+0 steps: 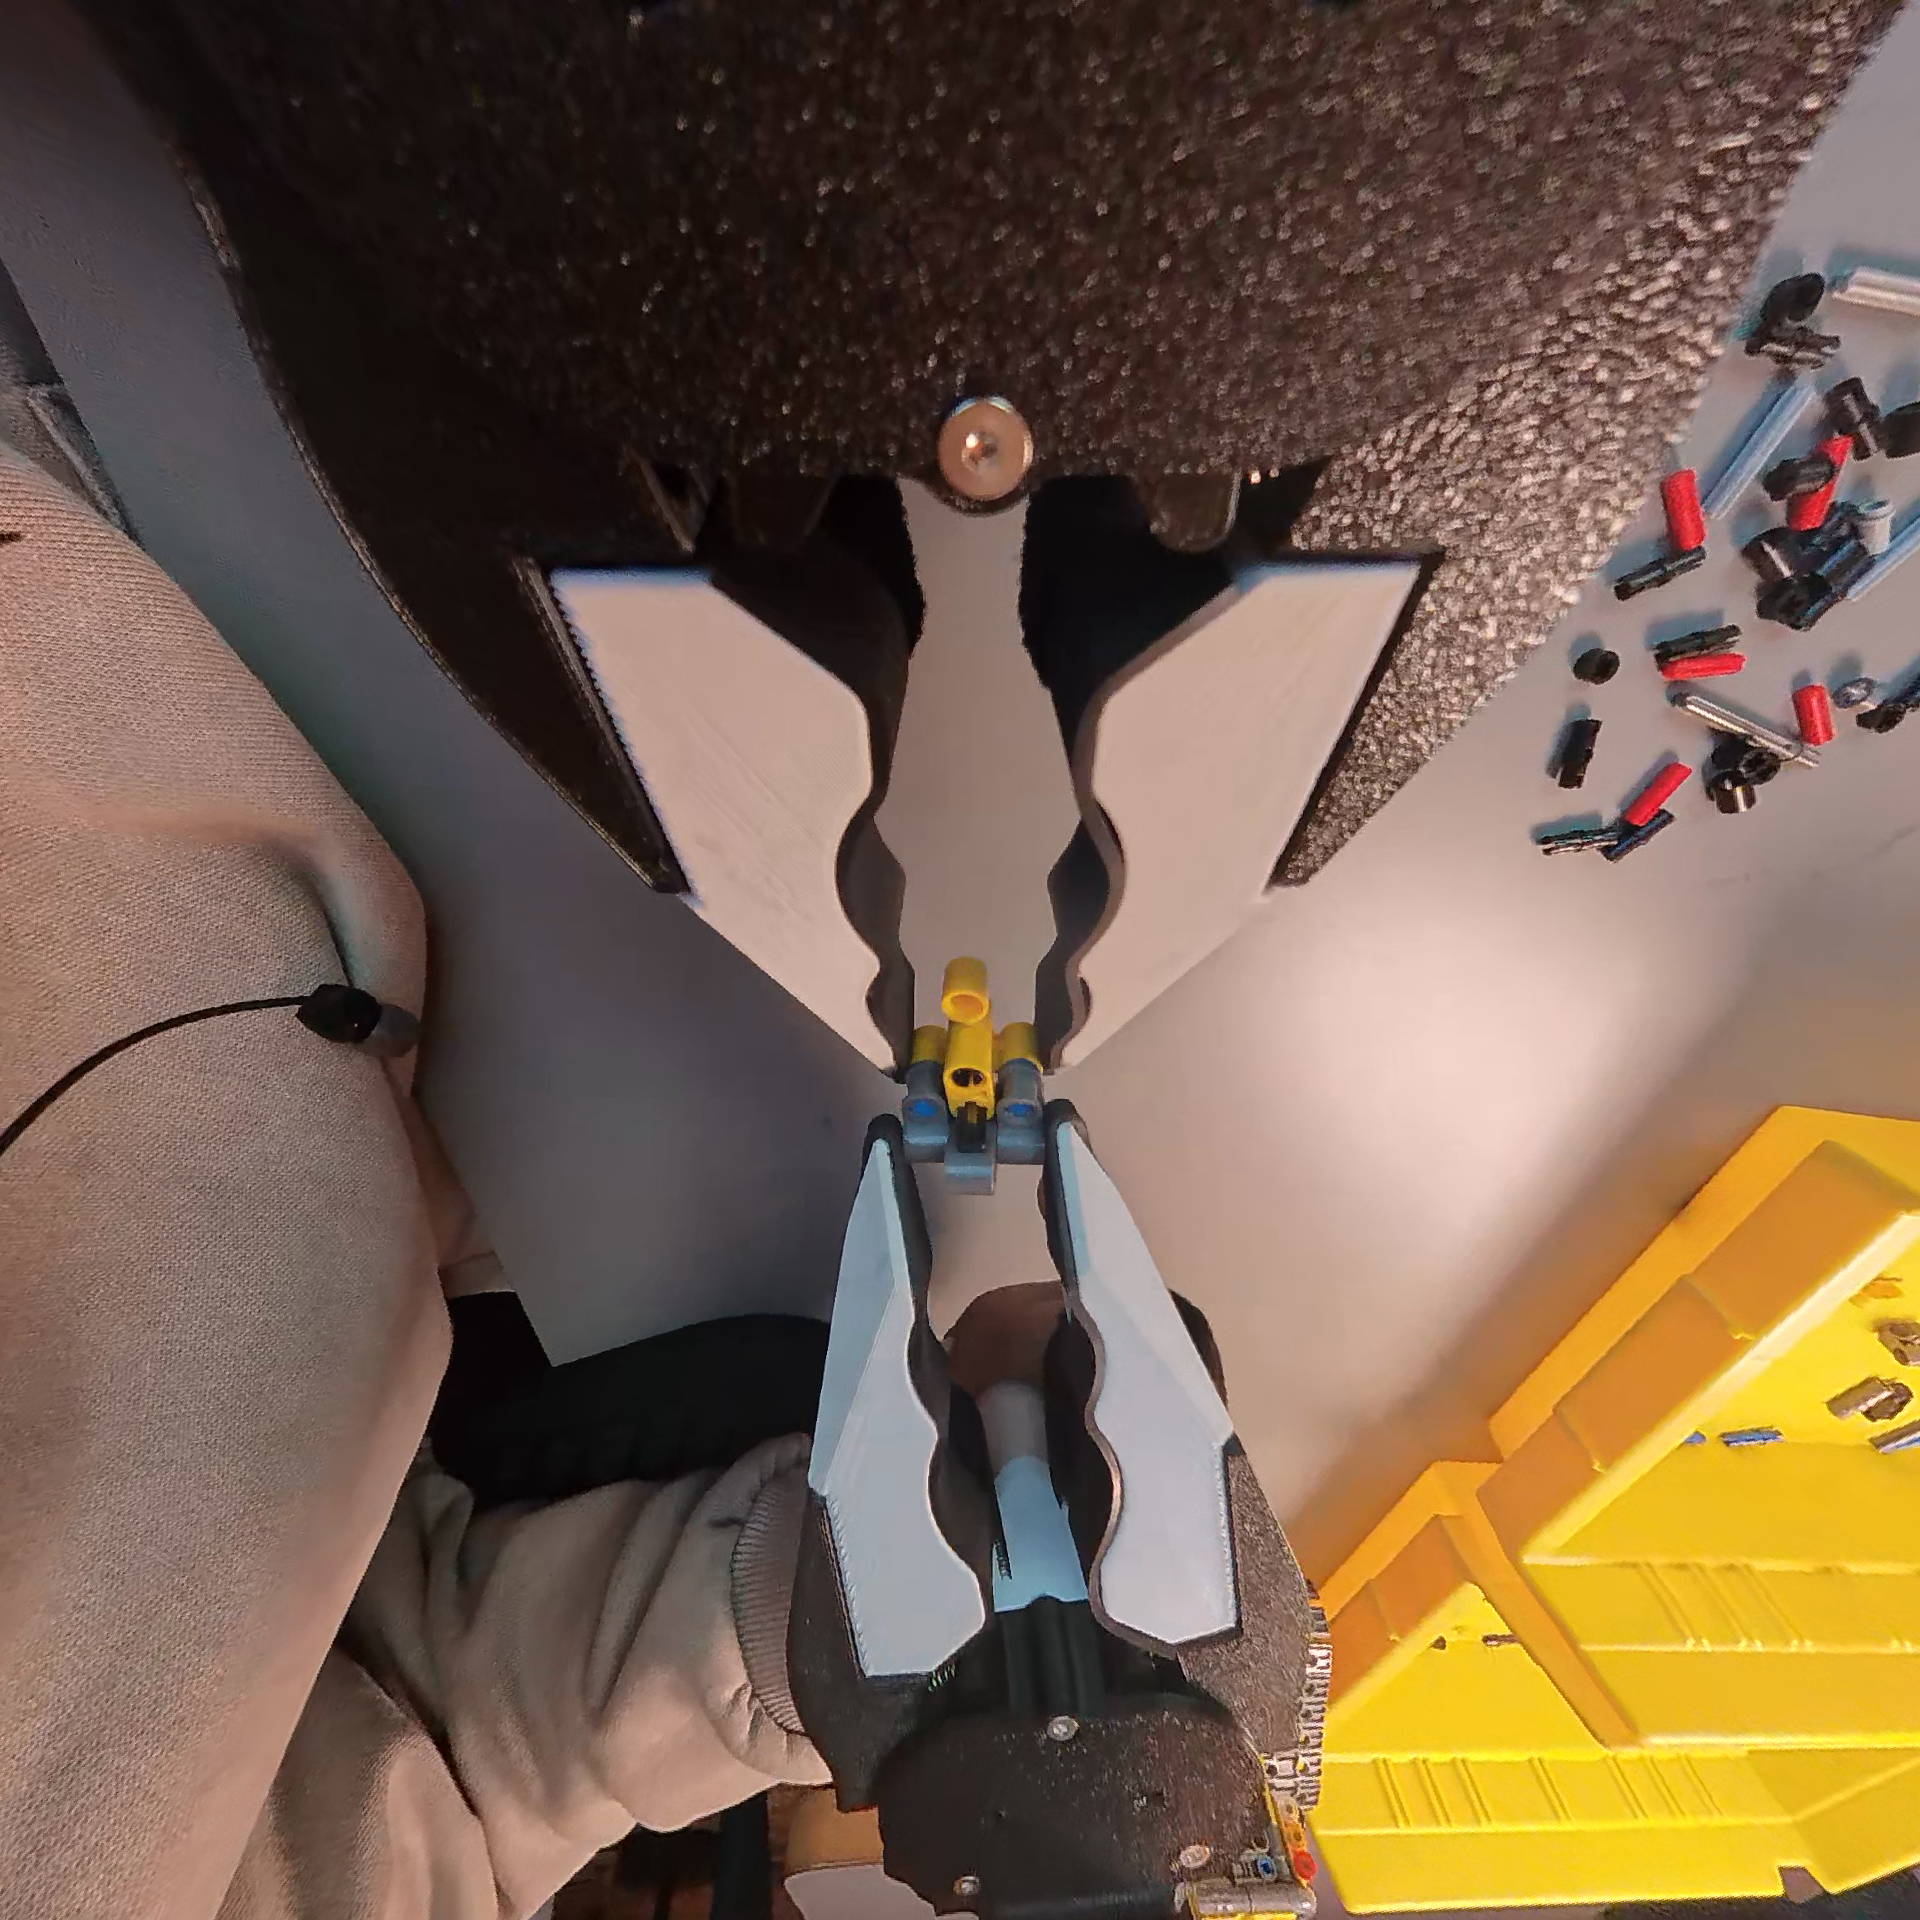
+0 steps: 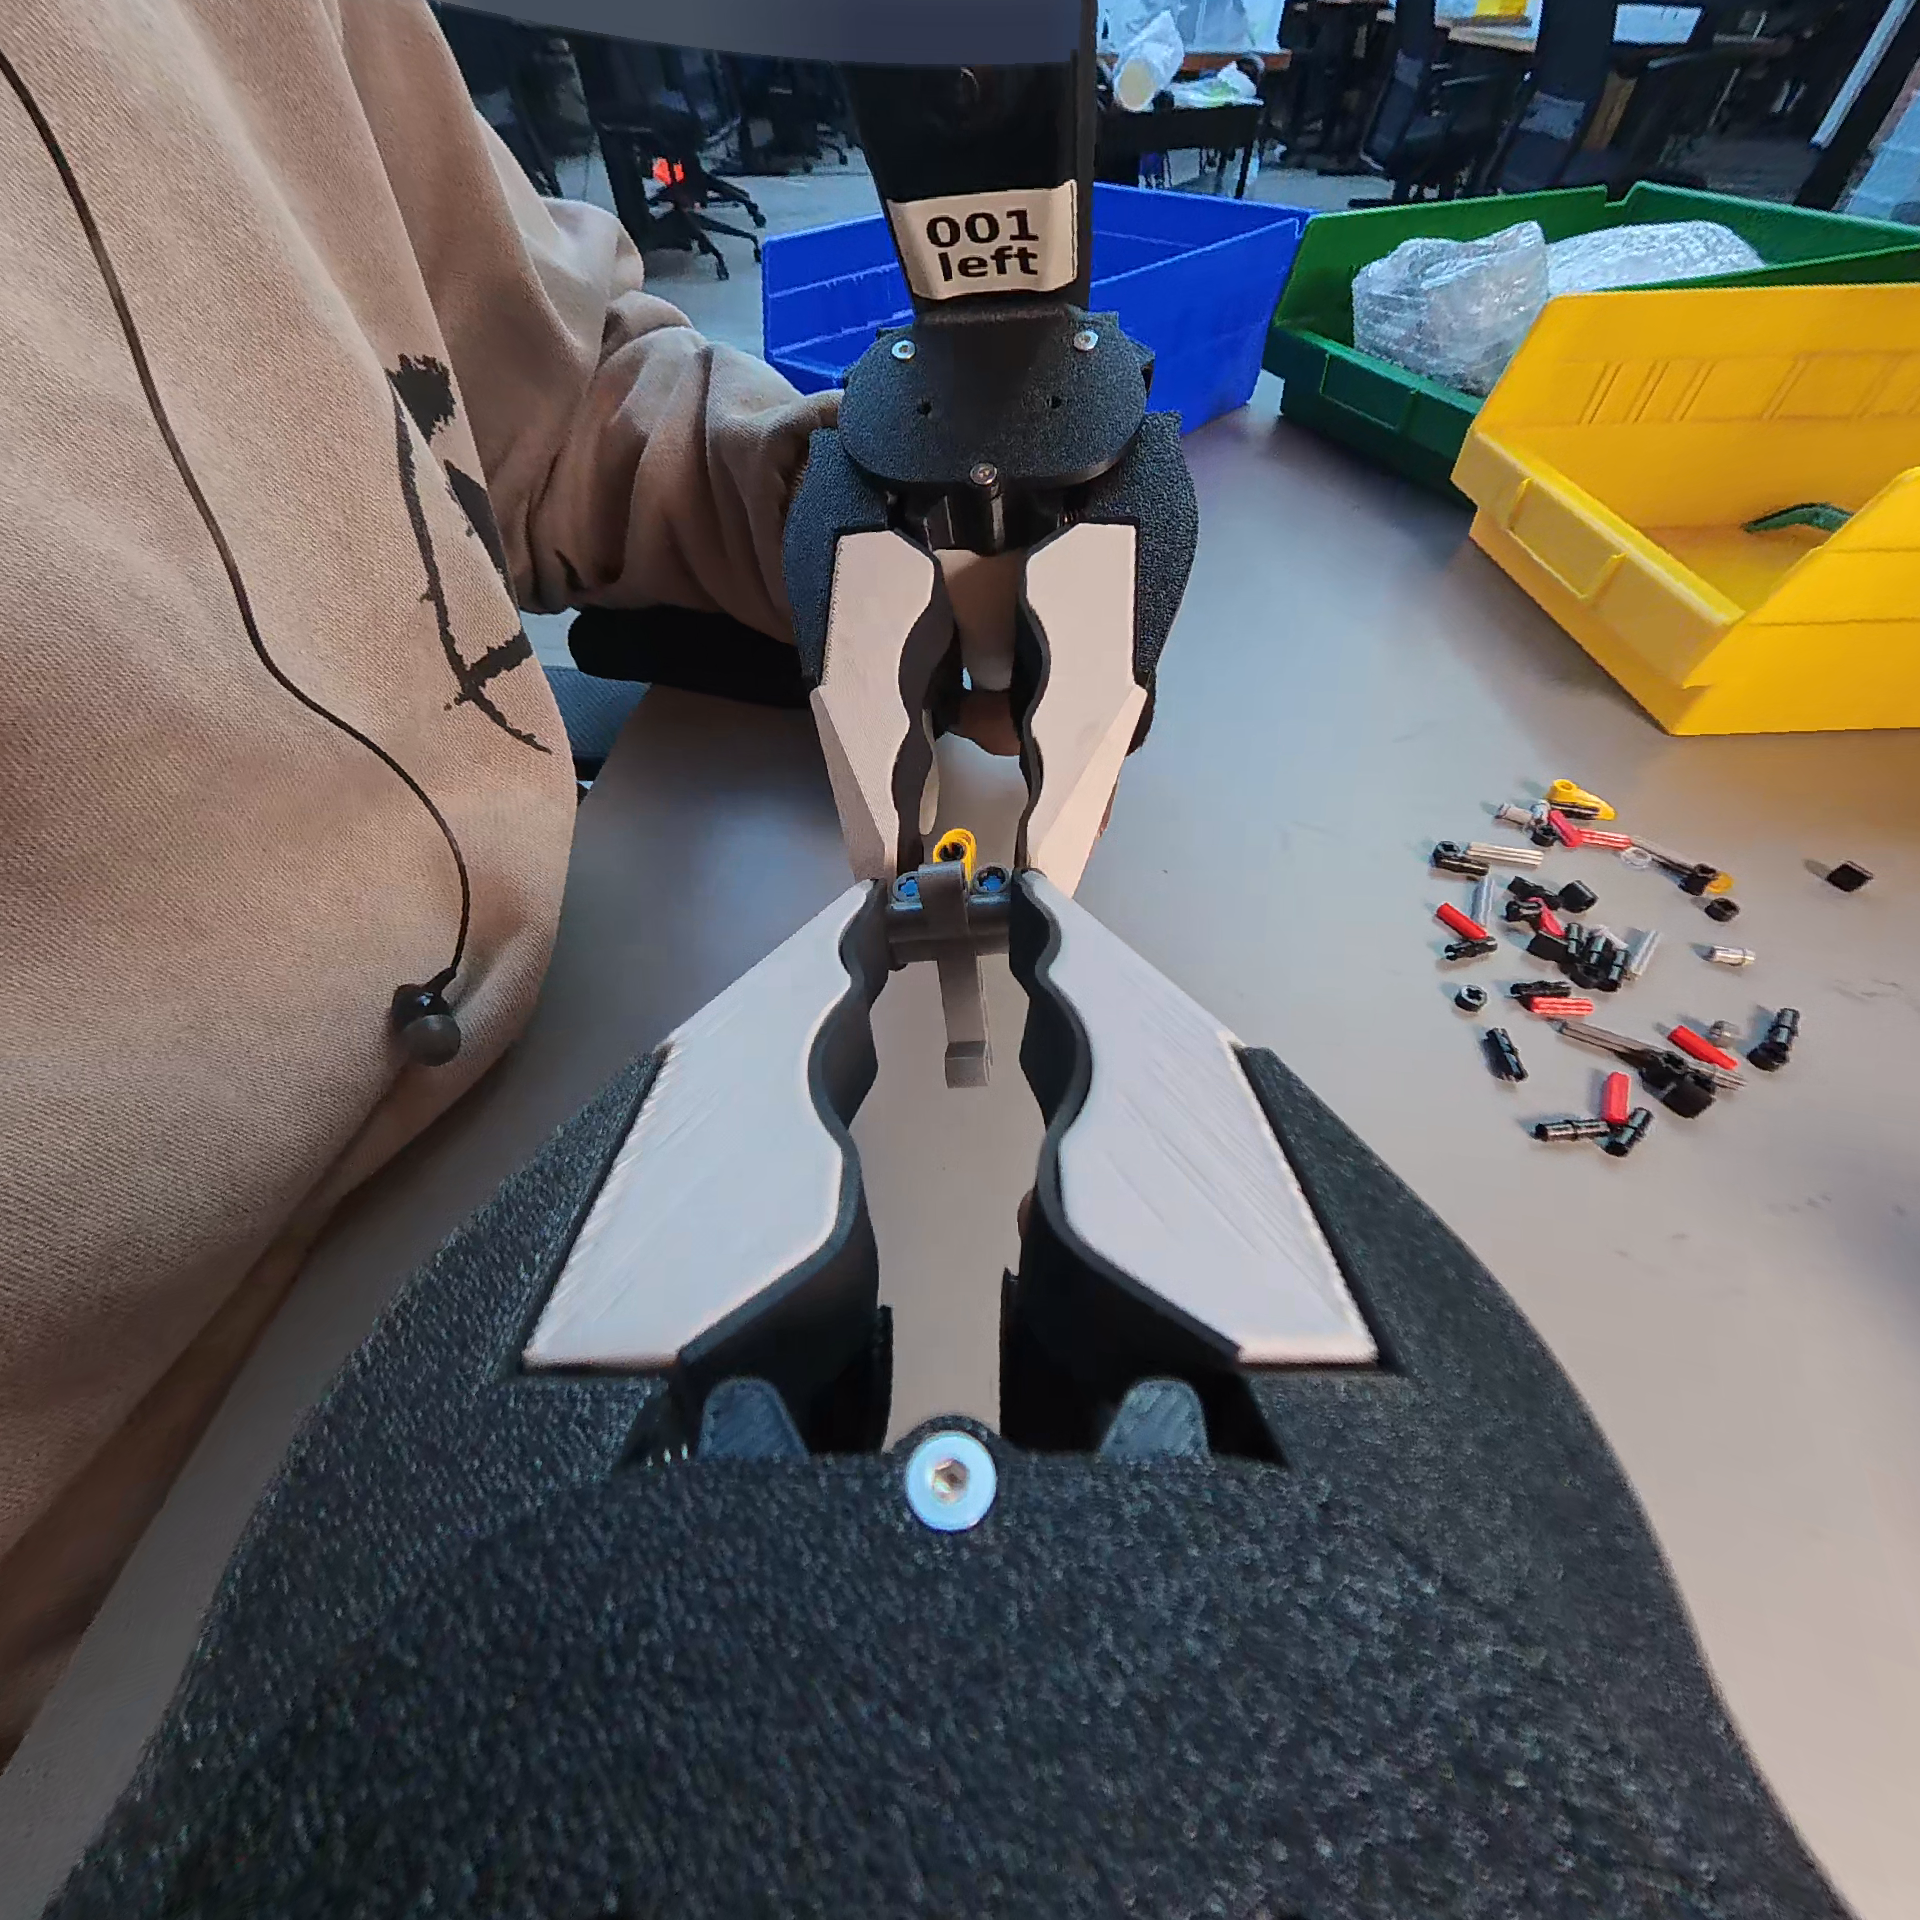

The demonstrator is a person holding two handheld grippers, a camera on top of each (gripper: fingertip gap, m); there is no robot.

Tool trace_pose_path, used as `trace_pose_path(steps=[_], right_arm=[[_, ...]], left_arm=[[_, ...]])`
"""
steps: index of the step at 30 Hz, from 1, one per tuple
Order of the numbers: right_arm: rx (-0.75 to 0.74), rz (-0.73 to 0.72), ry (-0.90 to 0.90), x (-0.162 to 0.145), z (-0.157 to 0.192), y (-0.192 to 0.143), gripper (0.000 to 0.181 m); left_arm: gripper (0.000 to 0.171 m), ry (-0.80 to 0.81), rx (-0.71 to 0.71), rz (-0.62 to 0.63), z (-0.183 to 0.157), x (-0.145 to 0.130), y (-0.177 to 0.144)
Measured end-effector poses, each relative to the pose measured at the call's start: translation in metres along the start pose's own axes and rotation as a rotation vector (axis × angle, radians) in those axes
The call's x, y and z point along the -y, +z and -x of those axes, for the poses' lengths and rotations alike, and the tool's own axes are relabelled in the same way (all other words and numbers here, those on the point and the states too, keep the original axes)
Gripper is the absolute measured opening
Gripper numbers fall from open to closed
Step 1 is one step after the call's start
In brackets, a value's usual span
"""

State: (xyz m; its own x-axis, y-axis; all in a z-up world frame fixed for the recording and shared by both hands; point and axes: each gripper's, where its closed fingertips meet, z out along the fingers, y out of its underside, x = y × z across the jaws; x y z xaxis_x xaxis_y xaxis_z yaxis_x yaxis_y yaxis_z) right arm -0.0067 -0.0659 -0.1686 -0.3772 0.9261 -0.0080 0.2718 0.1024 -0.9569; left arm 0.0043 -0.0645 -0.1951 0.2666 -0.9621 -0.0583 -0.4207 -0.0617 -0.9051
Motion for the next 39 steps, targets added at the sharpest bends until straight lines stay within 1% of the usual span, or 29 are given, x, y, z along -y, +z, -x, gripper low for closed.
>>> trace_pose_path(steps=[12, 23, 24, 25, 26, 27, 28, 29, 30, 31, 32, 33, 35, 37, 39], right_arm=[[0.03, -0.095, 0.062, 0.012, 0.0, -0.003, 0.02], [0.055, -0.139, 0.116, 0.016, -0.002, -0.004, 0.02], [0.056, -0.146, 0.121, 0.016, -0.002, -0.004, 0.02], [0.066, -0.226, 0.128, 0.027, -0.002, -0.014, 0.0], [0.069, -0.478, 0.218, 0.066, -0.015, -0.054, 0.0], [-0.011, -0.577, 0.205, 0.08, -0.032, -0.088, 0.0], [-0.08, -0.381, 0.104, 0.055, -0.028, -0.07, 0.0], [-0.047, -0.272, 0.088, 0.034, -0.013, -0.04, 0.0], [-0.025, -0.238, 0.102, 0.023, -0.005, -0.019, 0.0], [-0.038, -0.209, 0.079, 0.021, -0.007, -0.015, 0.0], [-0.051, -0.264, 0.084, 0.034, -0.014, -0.025, 0.0], [-0.067, -0.309, 0.115, 0.042, -0.024, -0.036, 0.0], [-0.133, -0.281, 0.114, 0.034, -0.036, -0.038, 0.0], [-0.134, -0.194, 0.123, 0.017, -0.034, -0.024, 0.019], [-0.169, -0.107, 0.07, 0.003, -0.034, -0.013, 0.019]], left_arm=[[0.024, -0.08, -0.036, -0.082, -0.001, 0.013, -0.008], [0.024, -0.095, -0.033, -0.092, 0.0, 0.015, -0.013], [0.024, -0.092, -0.021, -0.063, 0.002, 0.01, -0.012], [0.023, -0.082, 0.02, 0.061, 0.008, -0.015, -0.011], [0.023, -0.08, 0.05, 0.17, 0.014, -0.046, -0.013], [0.023, -0.139, 0.021, 0.093, 0.01, -0.036, -0.017], [0.023, -0.117, 0.035, -0.038, 0.013, -0.001, -0.022], [0.024, -0.082, 0.044, -0.066, 0.018, 0.016, -0.021], [0.024, -0.056, 0.037, -0.043, 0.02, 0.019, -0.016], [0.024, -0.042, 0.031, 0.001, 0.02, 0.012, -0.012], [0.024, -0.057, 0.034, 0.041, 0.022, 0.001, -0.01], [0.024, -0.091, 0.038, 0.05, 0.024, -0.006, -0.009], [0.024, -0.14, 0.058, 0.031, 0.028, -0.008, -0.012], [0.024, -0.17, 0.076, 0.015, 0.032, -0.007, -0.015], [0.024, -0.179, 0.081, 0.021, 0.033, -0.008, -0.015]])
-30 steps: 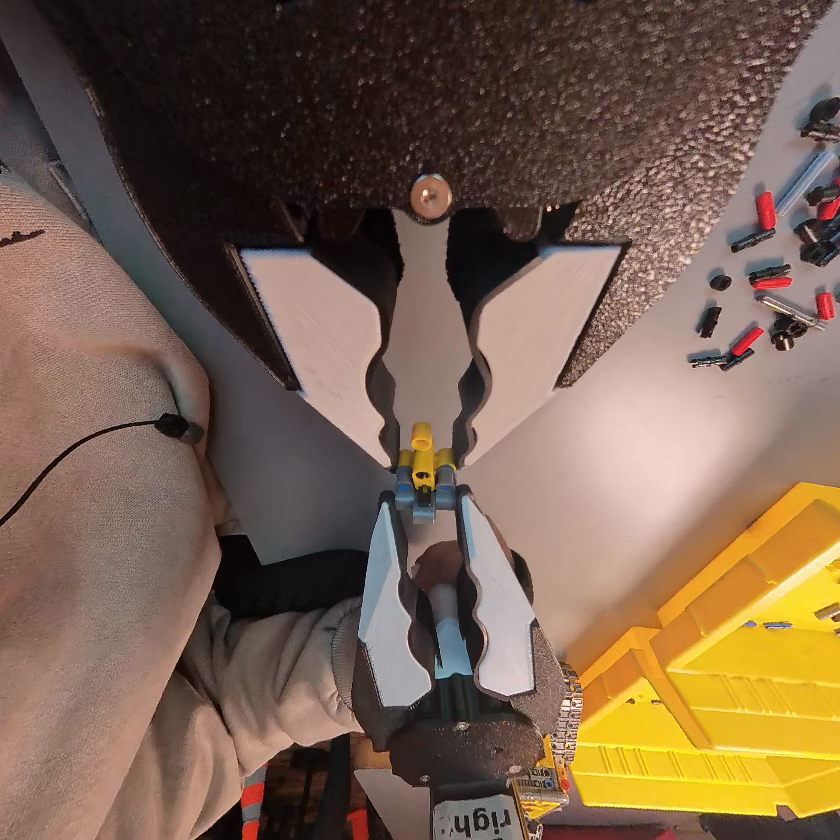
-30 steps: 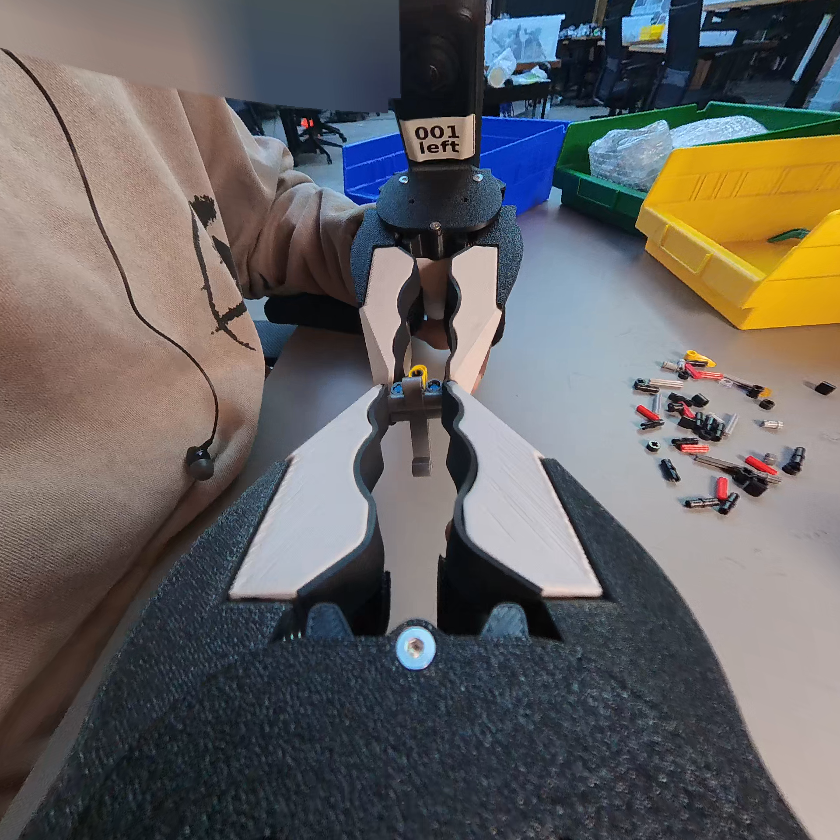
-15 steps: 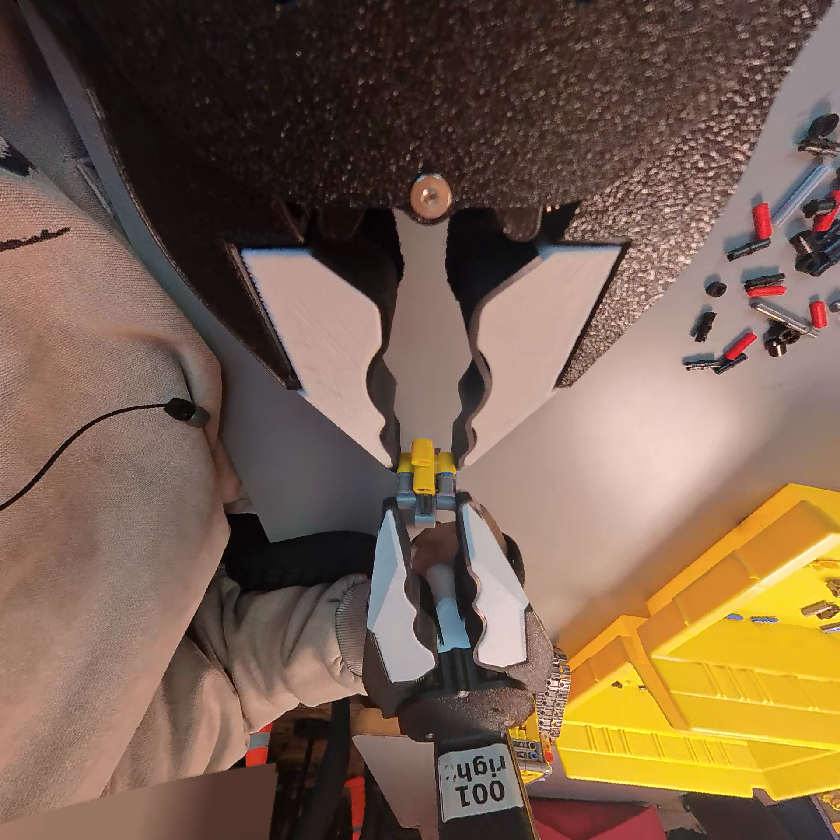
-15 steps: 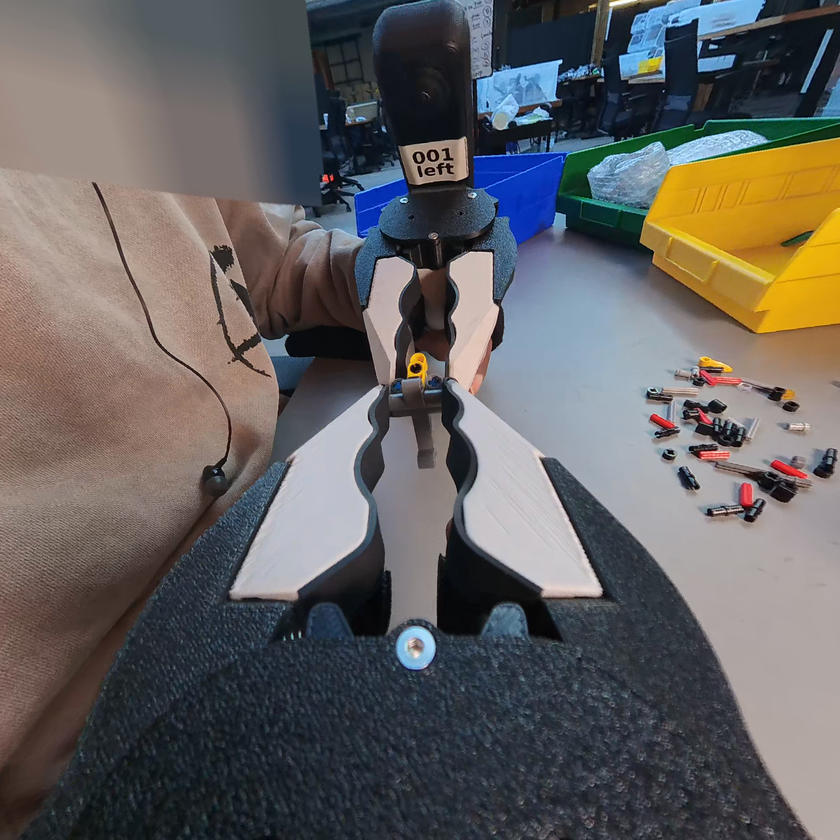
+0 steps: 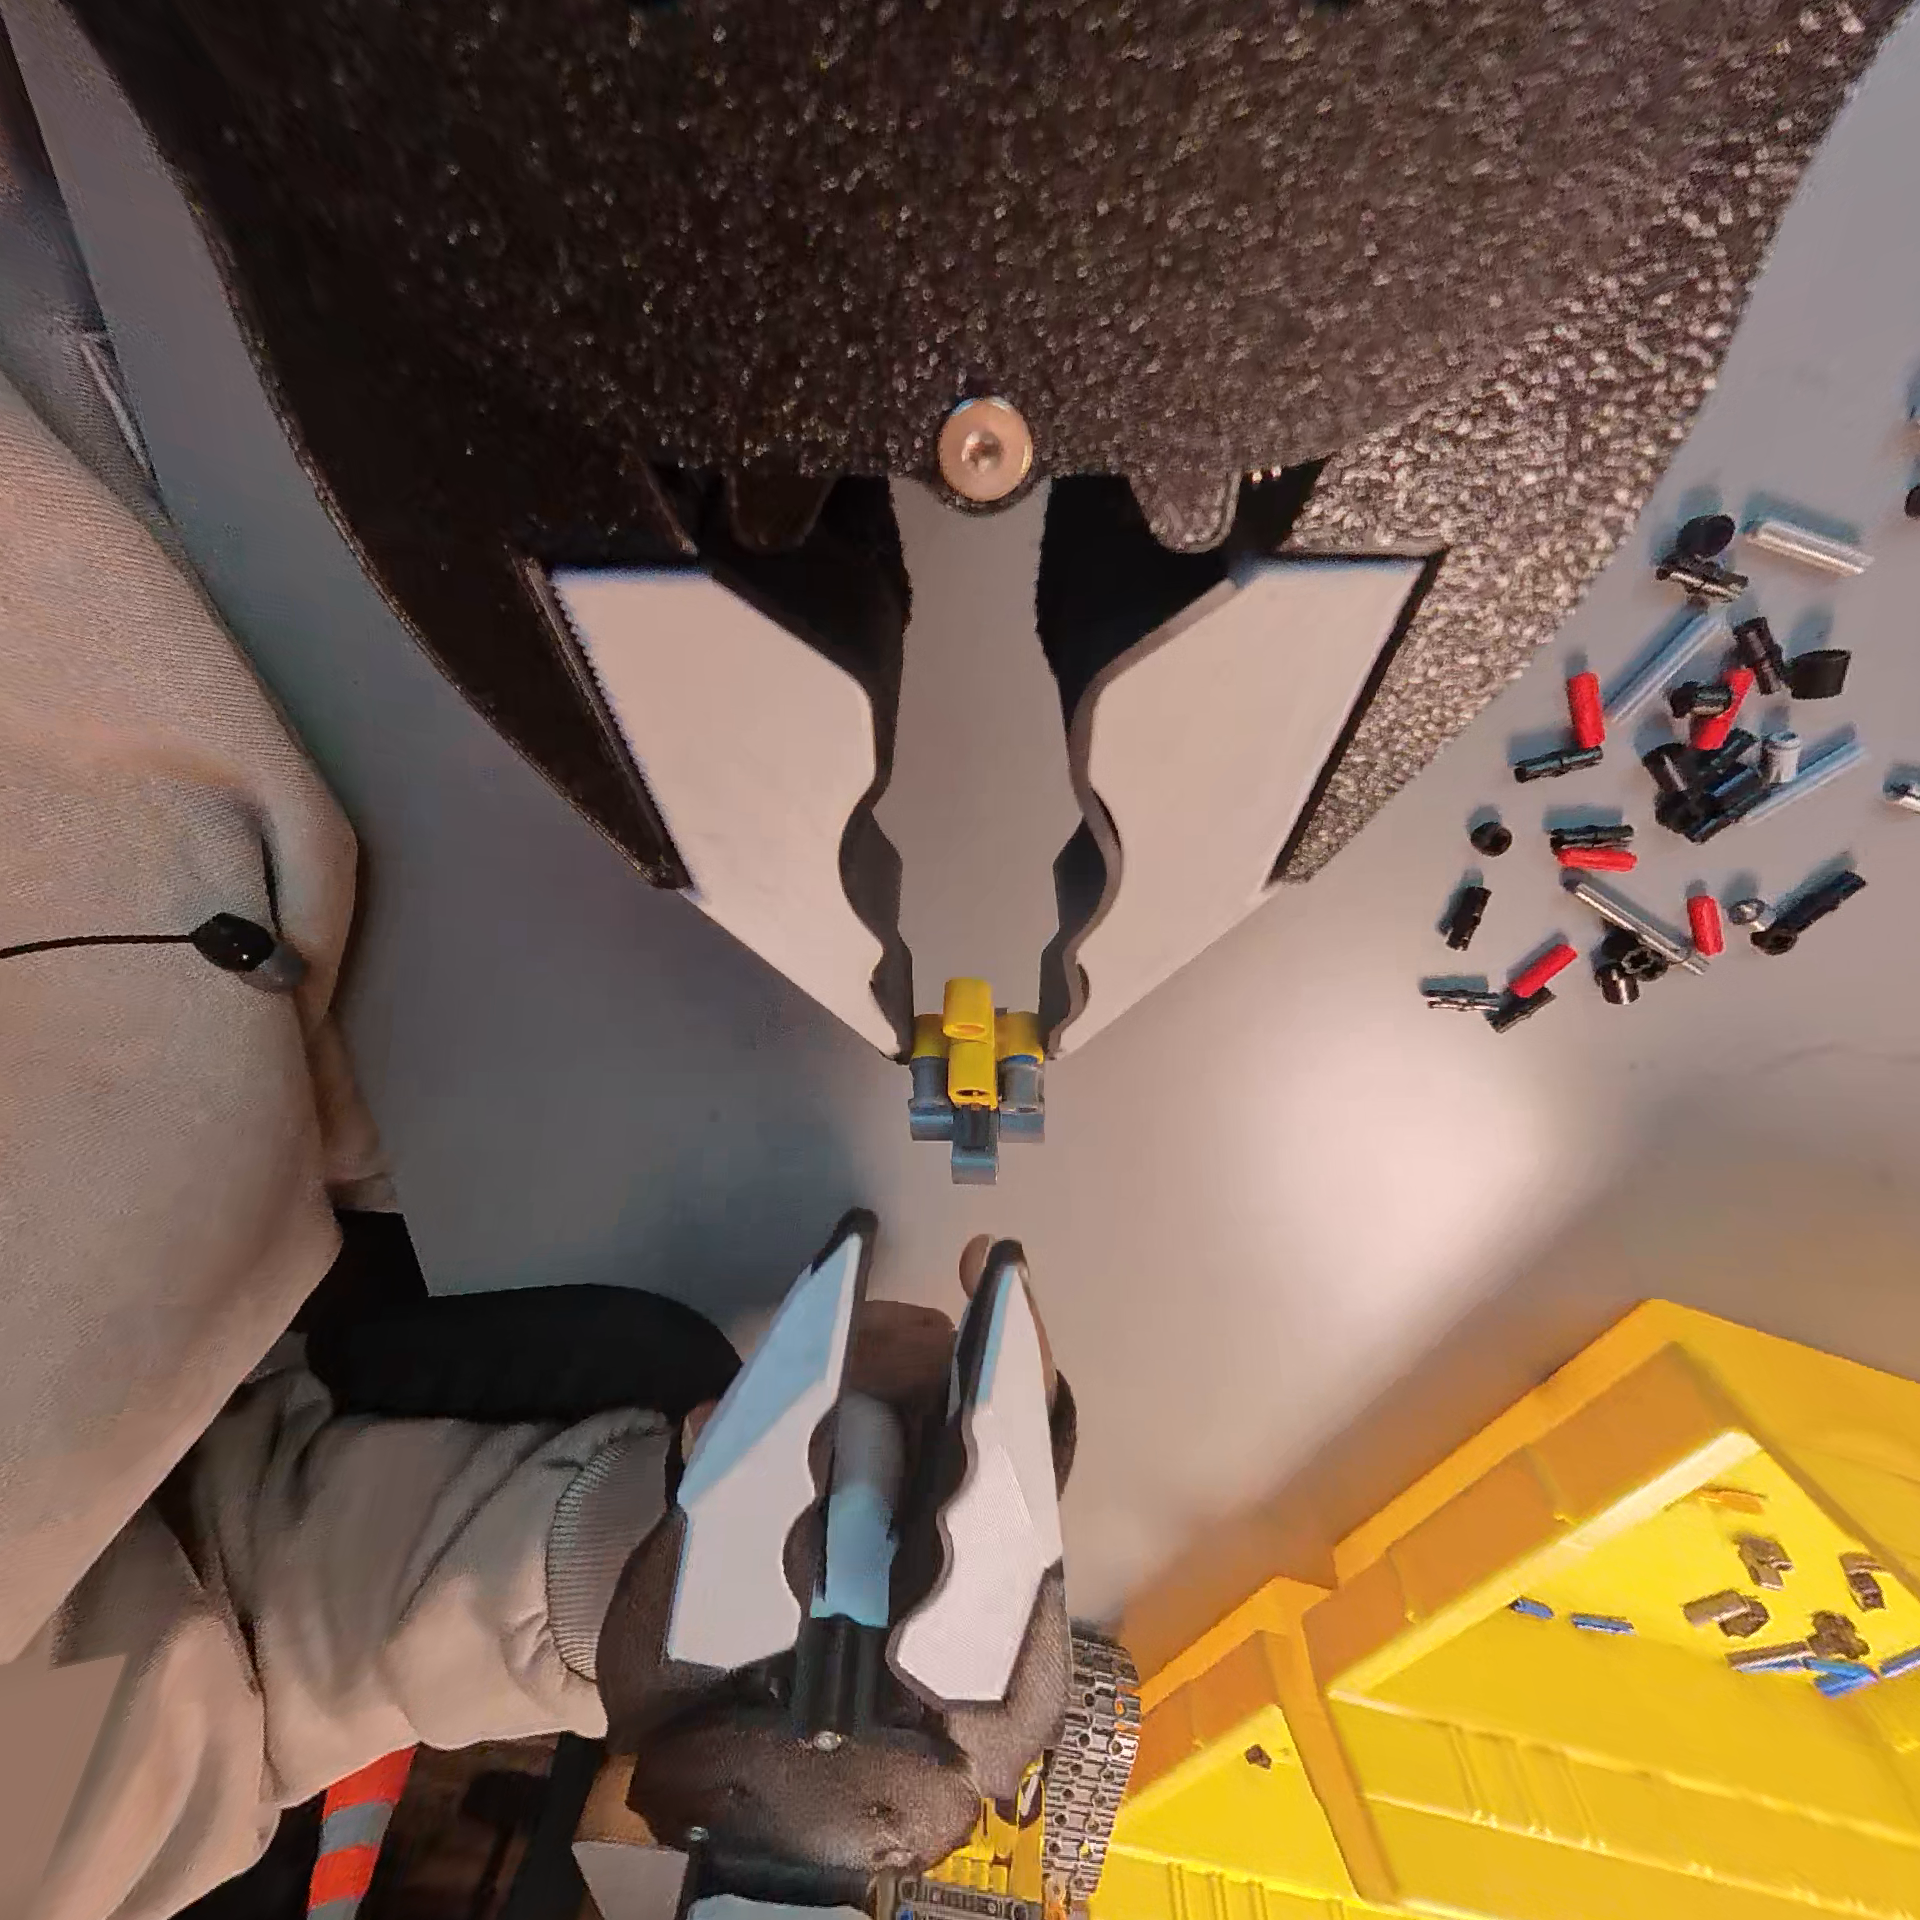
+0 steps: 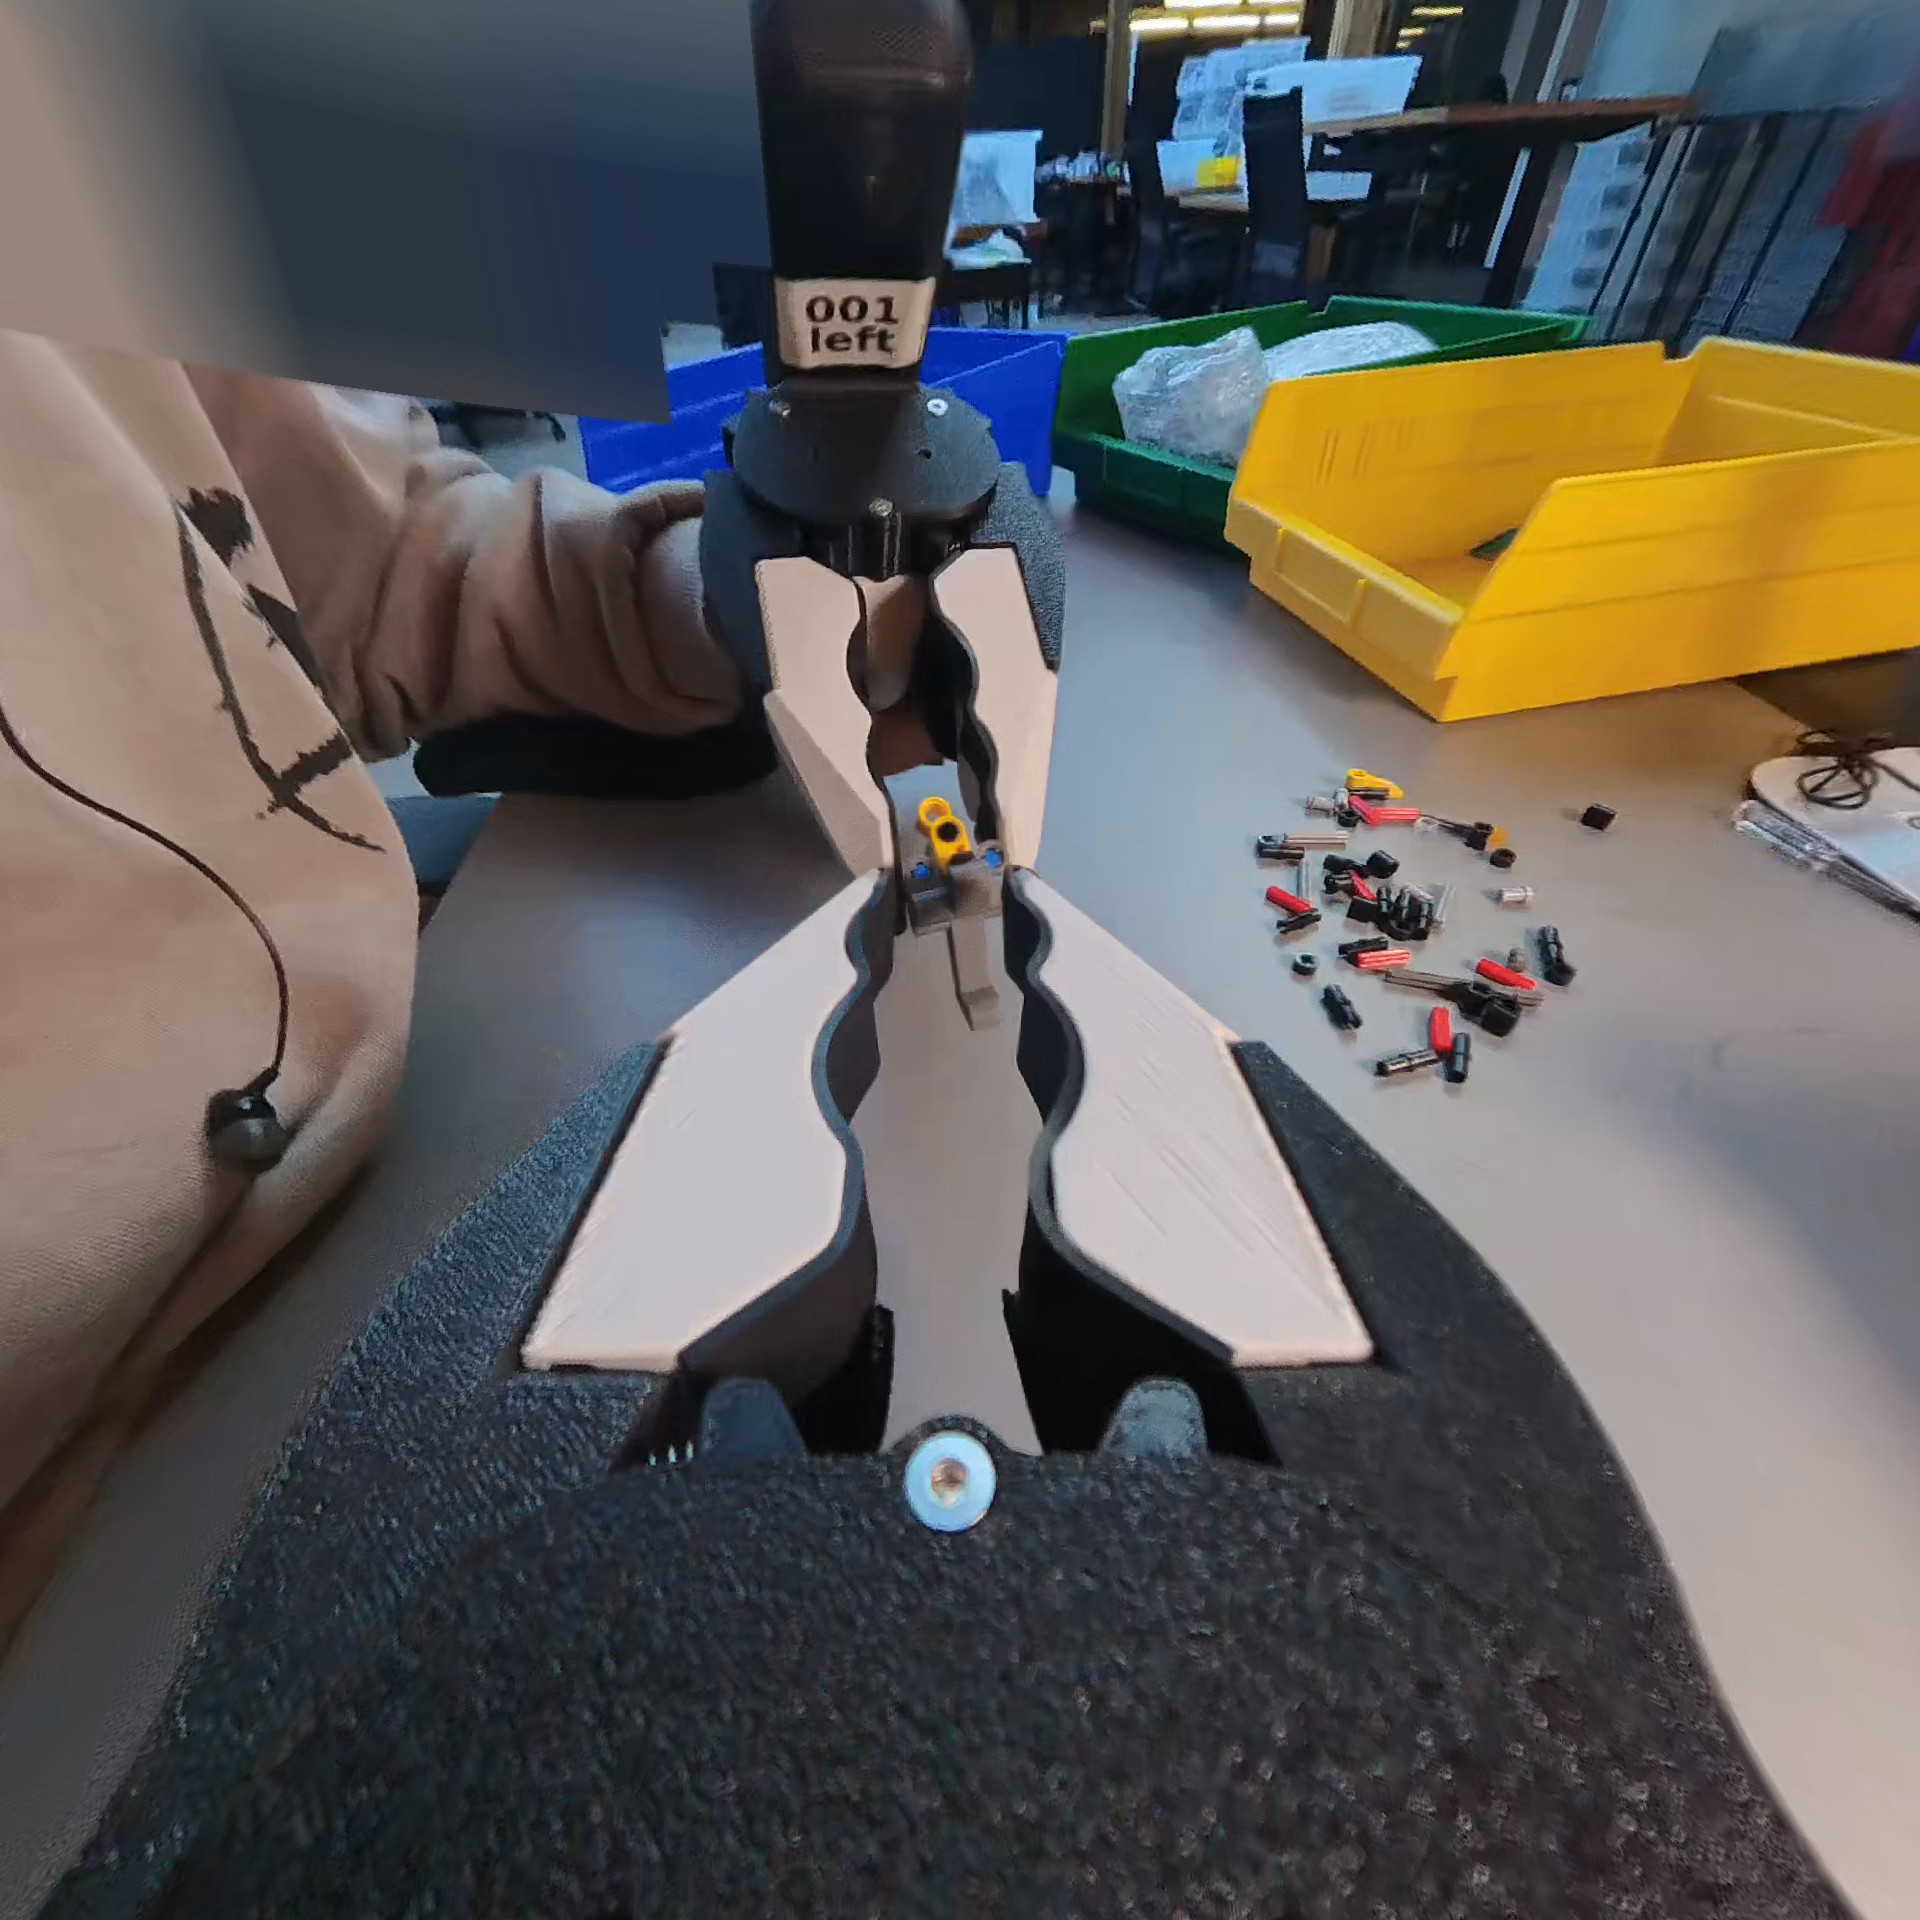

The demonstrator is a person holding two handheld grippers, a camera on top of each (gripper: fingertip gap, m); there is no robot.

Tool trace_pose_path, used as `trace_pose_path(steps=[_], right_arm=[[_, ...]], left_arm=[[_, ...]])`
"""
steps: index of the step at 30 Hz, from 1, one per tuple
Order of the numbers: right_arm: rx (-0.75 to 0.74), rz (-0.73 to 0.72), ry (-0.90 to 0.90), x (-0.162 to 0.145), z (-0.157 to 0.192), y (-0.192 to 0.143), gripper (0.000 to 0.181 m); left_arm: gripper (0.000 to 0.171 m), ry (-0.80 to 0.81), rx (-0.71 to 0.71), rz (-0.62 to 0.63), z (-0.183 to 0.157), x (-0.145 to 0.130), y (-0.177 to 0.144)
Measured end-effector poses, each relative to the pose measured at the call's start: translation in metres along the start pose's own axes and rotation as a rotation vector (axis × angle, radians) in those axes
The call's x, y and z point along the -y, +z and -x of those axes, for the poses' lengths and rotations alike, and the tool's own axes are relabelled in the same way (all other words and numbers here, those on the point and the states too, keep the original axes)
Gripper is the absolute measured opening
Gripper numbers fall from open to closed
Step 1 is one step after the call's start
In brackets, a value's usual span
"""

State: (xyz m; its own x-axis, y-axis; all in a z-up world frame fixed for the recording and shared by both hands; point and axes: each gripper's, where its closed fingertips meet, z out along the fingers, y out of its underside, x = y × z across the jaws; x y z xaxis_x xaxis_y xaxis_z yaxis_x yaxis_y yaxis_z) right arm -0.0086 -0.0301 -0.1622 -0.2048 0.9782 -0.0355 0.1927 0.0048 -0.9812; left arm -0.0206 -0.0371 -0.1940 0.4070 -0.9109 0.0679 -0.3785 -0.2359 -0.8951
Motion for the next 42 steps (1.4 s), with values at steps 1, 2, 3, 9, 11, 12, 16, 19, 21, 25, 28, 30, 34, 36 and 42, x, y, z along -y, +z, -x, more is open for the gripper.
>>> trace_pose_path(steps=[1, 2, 3, 9, 11, 12, 16, 19, 21, 25, 28, 30, 34, 36, 42], right_arm=[[0.001, 0.014, -0.021, -0.001, 0.003, 0.003, 0.019], [-0.002, 0.027, -0.034, -0.002, 0.004, 0.007, 0.02], [0.003, 0.035, -0.039, -0.003, 0.006, 0.009, 0.022], [0.043, 0.127, -0.05, -0.019, 0.012, 0.015, 0.007], [0.065, 0.106, -0.034, -0.015, 0.015, 0.013, 0.006], [0.067, 0.108, -0.037, -0.015, 0.016, 0.012, 0.006], [0.081, 0.083, -0.037, -0.011, 0.017, 0.01, 0.006], [0.081, 0.064, -0.05, -0.008, 0.018, 0.009, 0.006], [0.083, 0.051, -0.06, -0.005, 0.018, 0.008, 0.006], [0.092, 0.041, -0.072, -0.004, 0.021, 0.007, 0.006], [0.088, 0.046, -0.07, -0.006, 0.02, 0.008, 0.006], [0.085, 0.047, -0.065, -0.007, 0.02, 0.009, 0.006], [0.092, 0.027, -0.034, -0.003, 0.02, 0.009, 0.031], [0.082, 0.047, -0.054, -0.006, 0.021, 0.014, 0.033], [0.108, 0.086, -0.025, -0.014, 0.023, 0.018, 0.022]], left_arm=[[0.024, 0.006, -0.005, 0.007, -0.002, -0.001, 0.001], [0.024, 0.012, -0.017, 0.016, -0.005, -0.002, 0.002], [0.024, 0.017, -0.023, 0.027, -0.008, -0.004, 0.004], [0.024, 0.044, -0.036, 0.036, -0.015, -0.007, 0.003], [0.024, 0.035, -0.049, 0.003, -0.018, -0.002, -0.001], [0.024, 0.036, -0.047, -0.011, -0.018, 0.001, -0.002], [0.024, 0.052, -0.045, -0.037, -0.02, 0.008, -0.005], [0.024, 0.056, -0.044, -0.058, -0.02, 0.012, -0.007], [0.024, 0.074, -0.036, -0.067, -0.021, 0.014, -0.008], [0.024, 0.097, -0.034, -0.07, -0.023, 0.015, -0.009], [0.024, 0.095, -0.031, -0.062, -0.022, 0.012, -0.008], [0.024, 0.089, -0.034, -0.055, -0.021, 0.009, -0.008], [0.024, 0.076, -0.035, -0.038, -0.019, 0.004, -0.007], [0.024, 0.086, -0.039, -0.027, -0.02, 0.003, -0.004], [0.024, 0.097, -0.052, -0.043, -0.024, 0.005, -0.003]])
